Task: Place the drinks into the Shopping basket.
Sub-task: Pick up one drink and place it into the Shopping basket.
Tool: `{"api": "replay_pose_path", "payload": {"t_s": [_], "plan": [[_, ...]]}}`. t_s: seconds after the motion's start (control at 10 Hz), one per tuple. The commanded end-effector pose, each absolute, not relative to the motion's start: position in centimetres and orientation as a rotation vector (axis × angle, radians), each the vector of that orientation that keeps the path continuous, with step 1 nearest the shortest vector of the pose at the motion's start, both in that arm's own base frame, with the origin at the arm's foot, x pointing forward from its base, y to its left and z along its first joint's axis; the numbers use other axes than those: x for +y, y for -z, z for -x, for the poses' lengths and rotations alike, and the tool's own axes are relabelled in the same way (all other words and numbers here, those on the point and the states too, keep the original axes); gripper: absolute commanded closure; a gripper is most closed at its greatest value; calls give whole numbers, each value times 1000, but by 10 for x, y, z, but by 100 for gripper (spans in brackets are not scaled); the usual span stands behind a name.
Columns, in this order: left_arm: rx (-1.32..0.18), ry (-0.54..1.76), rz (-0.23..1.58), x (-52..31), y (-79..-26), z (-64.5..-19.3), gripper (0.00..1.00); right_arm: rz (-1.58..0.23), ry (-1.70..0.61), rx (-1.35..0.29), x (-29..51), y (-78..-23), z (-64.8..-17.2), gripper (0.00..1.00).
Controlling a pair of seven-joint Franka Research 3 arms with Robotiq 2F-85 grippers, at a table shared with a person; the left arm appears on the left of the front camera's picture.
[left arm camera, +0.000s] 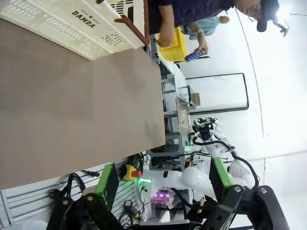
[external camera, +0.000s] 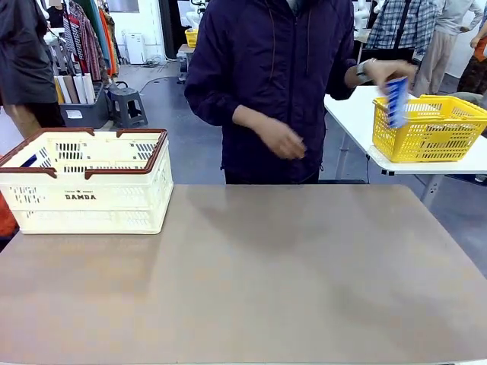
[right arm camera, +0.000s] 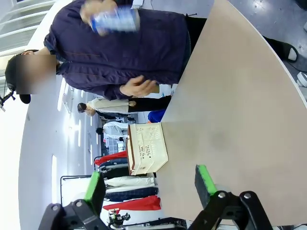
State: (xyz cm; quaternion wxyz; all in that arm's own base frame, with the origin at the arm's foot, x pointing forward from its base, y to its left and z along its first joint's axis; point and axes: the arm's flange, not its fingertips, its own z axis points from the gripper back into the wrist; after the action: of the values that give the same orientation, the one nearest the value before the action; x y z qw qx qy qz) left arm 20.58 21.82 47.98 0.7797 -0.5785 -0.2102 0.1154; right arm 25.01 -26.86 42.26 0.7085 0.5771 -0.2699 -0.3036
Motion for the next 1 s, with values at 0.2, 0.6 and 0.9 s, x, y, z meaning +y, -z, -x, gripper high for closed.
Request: {"api": "replay_pose_path", "payload": {"t_s": [0.2, 0.6, 0.9], "plan": [[-473, -232, 1264, 221, -482, -206, 0, -1276, 654, -597, -271, -426, -249, 0], [-473, -232, 1264, 221, -482, -206, 0, -1276, 654, -597, -271, -426, -249, 0], [-473, -232, 1264, 221, -482, -206, 0, -1276, 654, -597, -271, -426, -249, 0]]}}
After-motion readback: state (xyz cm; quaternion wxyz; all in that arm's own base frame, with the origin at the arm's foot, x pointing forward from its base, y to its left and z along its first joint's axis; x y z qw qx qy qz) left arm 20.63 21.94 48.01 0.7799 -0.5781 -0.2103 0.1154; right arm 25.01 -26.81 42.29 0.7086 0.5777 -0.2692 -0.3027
